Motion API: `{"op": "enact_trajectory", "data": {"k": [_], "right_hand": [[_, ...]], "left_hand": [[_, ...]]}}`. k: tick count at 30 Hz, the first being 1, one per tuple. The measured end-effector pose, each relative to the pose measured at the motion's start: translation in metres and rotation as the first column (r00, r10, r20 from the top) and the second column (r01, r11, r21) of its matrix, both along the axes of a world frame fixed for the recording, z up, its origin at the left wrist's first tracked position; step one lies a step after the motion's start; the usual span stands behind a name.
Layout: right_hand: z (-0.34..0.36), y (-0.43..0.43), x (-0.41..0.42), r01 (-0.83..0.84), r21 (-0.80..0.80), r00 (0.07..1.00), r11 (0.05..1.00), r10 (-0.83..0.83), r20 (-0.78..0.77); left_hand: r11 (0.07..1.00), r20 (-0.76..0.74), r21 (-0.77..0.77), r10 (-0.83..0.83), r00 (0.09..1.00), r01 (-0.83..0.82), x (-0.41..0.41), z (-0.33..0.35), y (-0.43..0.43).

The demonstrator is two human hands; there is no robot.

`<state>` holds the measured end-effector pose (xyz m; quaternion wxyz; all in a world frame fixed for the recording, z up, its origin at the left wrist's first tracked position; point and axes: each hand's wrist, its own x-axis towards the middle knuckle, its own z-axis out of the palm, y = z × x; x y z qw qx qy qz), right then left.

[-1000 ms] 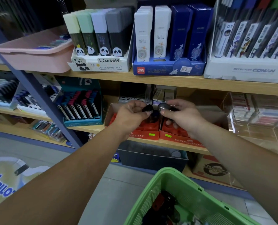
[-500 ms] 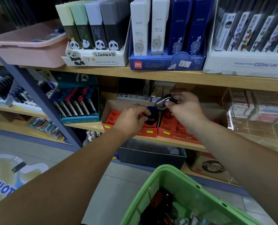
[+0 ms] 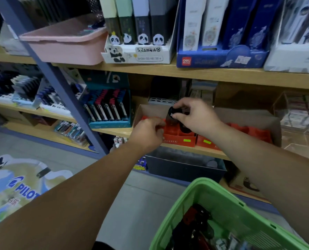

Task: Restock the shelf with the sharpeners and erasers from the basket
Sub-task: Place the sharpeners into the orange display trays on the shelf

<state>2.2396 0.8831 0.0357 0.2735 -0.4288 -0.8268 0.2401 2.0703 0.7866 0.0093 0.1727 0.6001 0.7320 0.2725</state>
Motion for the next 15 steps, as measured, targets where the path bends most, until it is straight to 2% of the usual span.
{"op": "enact_trajectory", "data": {"k": [3, 7, 12, 15], "right_hand": [[-0.01, -0.005, -0.007, -0.057, 0.092, 0.983, 0.994, 0.039, 0.18], [-0.019, -0.002, -0.004, -0.08, 0.223, 0.969, 0.972, 0.023, 0.247], [-0.017, -0.003, 0.002, -0.182, 0.211, 0.934, 0.96, 0.101, 0.344], [-0.006, -0.013, 0.01, -0.187, 0.273, 0.933, 0.944, 0.083, 0.351]], "left_hand": [[1.0, -0.02, 0.021, 0.0, 1.0, 0.0, -0.002, 0.001, -0.002], [1.0, -0.047, 0.024, -0.015, 0.999, 0.017, -0.003, 0.002, -0.006], [0.998, -0.104, 0.03, -0.055, 0.993, 0.058, -0.002, 0.008, -0.009], [0.994, -0.153, 0.056, -0.086, 0.984, 0.096, -0.001, 0.016, -0.011]]}}
